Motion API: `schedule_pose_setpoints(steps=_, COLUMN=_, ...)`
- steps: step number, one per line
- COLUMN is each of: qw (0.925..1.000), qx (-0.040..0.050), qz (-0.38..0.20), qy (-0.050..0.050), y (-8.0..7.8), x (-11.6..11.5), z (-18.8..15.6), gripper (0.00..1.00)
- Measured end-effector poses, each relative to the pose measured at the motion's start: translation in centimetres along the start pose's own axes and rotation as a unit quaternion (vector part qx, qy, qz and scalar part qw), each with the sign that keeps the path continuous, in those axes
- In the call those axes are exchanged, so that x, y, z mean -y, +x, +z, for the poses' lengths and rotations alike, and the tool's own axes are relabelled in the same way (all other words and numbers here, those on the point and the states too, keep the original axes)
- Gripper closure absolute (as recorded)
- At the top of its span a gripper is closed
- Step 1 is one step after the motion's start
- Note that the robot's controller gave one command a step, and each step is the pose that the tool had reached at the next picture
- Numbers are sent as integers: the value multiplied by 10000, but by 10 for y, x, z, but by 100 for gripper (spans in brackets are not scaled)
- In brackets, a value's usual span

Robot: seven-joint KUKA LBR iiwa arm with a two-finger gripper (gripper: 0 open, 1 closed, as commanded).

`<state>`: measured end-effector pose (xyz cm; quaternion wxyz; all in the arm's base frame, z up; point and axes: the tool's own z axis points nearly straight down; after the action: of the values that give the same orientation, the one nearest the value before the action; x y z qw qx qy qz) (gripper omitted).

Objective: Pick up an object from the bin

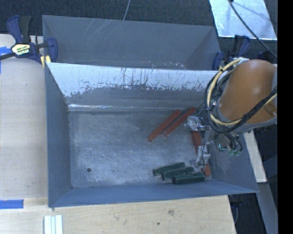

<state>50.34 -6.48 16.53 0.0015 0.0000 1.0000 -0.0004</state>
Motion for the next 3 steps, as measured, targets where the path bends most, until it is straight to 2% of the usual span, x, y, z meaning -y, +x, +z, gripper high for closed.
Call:
schedule_pose_setpoints(steps=1, qw=10000, qx=0, qz=0, qy=0, y=0, x=0, z=0, gripper=0)
schedule_pose_setpoints(steps=2, qw=10000, qx=22, qz=51, qy=5, y=14, x=3, z=74, gripper=0)
schedule_pose_setpoints(steps=3, qw=9995, qx=8, qz=300, qy=-2, y=16, x=4, z=95, gripper=0)
